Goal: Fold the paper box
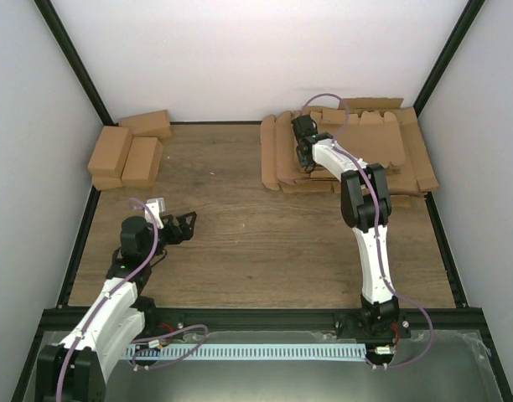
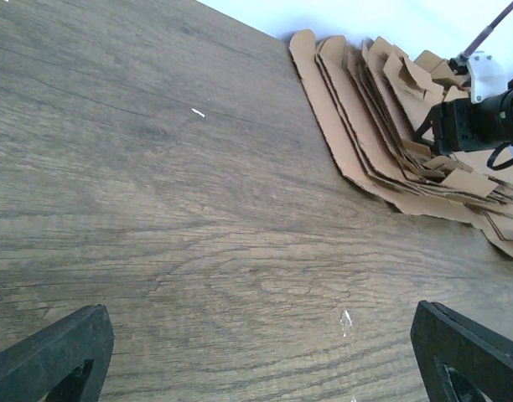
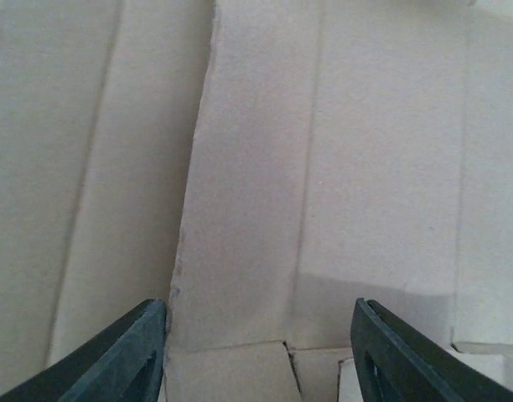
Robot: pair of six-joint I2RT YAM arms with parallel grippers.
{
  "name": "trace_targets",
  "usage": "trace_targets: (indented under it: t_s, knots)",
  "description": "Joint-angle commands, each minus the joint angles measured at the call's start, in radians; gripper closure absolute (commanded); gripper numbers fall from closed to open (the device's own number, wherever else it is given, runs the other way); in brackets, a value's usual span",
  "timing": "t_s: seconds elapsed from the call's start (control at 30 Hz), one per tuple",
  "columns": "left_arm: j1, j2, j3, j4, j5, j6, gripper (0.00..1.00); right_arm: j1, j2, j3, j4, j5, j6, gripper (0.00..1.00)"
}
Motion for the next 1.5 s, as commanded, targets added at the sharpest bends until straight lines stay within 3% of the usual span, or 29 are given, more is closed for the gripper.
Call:
trace_targets:
  t_s: [0.0,0.23,0.53,0.77,1.0,1.23,1.3,1.4,1.47]
  knots:
    - [-0.003,0.001,-0.007,0.016,-0.007,0.008,0.00,-0.015,-0.051,-0.006,0.032,0.175,0.020,0.40]
    - [-0.003,0.000,-0.007,0.014,-0.009,0.008,0.00,-0.038,-0.136,-0.080,0.107,0.194,0.022,0.73]
    - [-0.002,0.001,-0.007,0.019,-0.001,0.007,0.00,-0.042,-0.112,-0.029,0.026,0.066,-0.020,0.96]
    - [-0.003,0.006,-0.005,0.018,-0.001,0.007,0.00,-0.032,-0.179,-0.028,-0.002,0.095,-0.034,0.99]
    - [-0.003,0.013,0.037,-0.030,-0.002,-0.022,0.00,0.131,-0.298,-0.027,-0.195,0.170,0.015,0.99]
    - [-0.004,0.072,0.118,-0.126,0.056,-0.133,0.00,0.405,-0.493,-0.254,-0.287,-0.040,0.214,0.97]
    - [-0.003,0.080,0.130,-0.146,0.062,-0.175,0.00,0.490,-0.557,-0.342,-0.239,-0.197,0.250,0.89]
    - [-0.003,0.094,0.132,-0.140,0.090,-0.271,0.00,0.553,-0.632,-0.453,-0.115,-0.483,0.276,0.63]
    - [-0.003,0.124,0.122,-0.071,0.167,-0.310,0.00,0.553,-0.681,-0.520,-0.046,-0.560,0.283,0.46]
